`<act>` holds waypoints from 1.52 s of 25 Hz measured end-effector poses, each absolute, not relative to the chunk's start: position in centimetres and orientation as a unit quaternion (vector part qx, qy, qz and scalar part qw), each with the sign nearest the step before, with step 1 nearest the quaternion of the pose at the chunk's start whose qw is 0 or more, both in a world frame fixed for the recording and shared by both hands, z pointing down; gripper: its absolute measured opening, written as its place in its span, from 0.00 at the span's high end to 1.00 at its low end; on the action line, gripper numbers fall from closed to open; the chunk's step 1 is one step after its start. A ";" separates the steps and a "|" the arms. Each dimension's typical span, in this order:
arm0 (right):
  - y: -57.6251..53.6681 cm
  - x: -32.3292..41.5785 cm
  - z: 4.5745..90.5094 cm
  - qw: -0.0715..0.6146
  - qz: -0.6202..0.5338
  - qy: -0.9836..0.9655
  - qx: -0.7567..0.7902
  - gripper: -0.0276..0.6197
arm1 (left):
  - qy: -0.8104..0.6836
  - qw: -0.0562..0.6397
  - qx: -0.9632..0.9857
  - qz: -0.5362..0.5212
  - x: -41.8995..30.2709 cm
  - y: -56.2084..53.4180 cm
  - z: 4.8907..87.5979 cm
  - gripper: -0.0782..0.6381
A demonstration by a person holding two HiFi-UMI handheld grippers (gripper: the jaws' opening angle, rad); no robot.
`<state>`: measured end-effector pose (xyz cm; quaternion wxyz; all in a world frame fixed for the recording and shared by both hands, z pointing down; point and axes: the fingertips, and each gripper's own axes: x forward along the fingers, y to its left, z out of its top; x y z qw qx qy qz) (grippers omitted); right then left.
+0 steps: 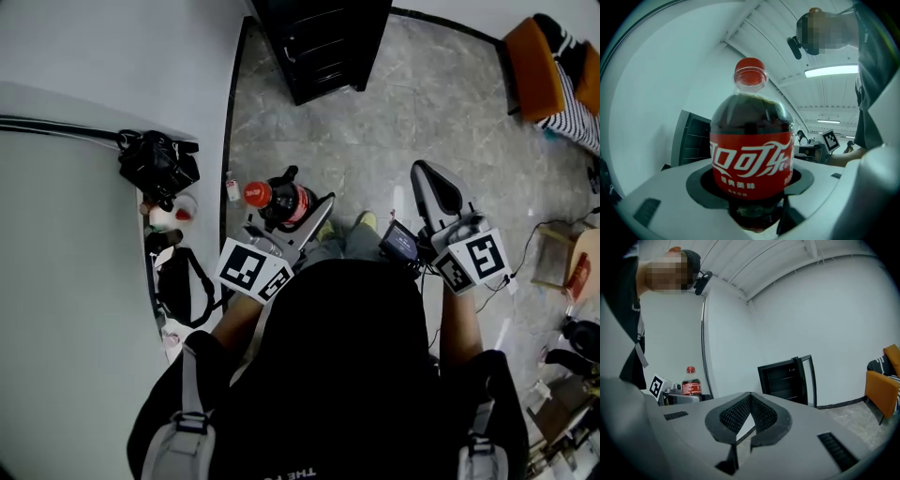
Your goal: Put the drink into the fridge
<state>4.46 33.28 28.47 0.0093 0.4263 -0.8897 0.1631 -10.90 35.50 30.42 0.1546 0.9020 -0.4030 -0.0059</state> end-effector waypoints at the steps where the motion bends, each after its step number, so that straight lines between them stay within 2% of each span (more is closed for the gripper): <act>1: 33.4 4.2 28.5 0.007 0.167 -0.889 0.427 0.94 | -0.403 0.156 0.902 -0.007 -11.1 35.6 30.4 0.46; 12: 31.2 5.8 29.6 0.021 0.156 -0.884 0.440 0.94 | -0.412 0.160 0.897 -0.011 -11.0 33.3 30.1 0.46; 17: 29.3 7.4 29.1 -0.006 0.164 -0.885 0.436 0.94 | -0.411 0.152 0.899 -0.008 -9.2 31.7 29.6 0.46; 30: 22.8 11.8 28.9 -0.028 0.165 -0.888 0.429 0.94 | -0.411 0.133 0.902 -0.005 -4.5 25.3 28.2 0.46; 38: 19.3 12.8 29.6 0.005 0.145 -0.895 0.421 0.94 | -0.425 0.137 0.895 -0.005 -2.9 21.8 28.3 0.46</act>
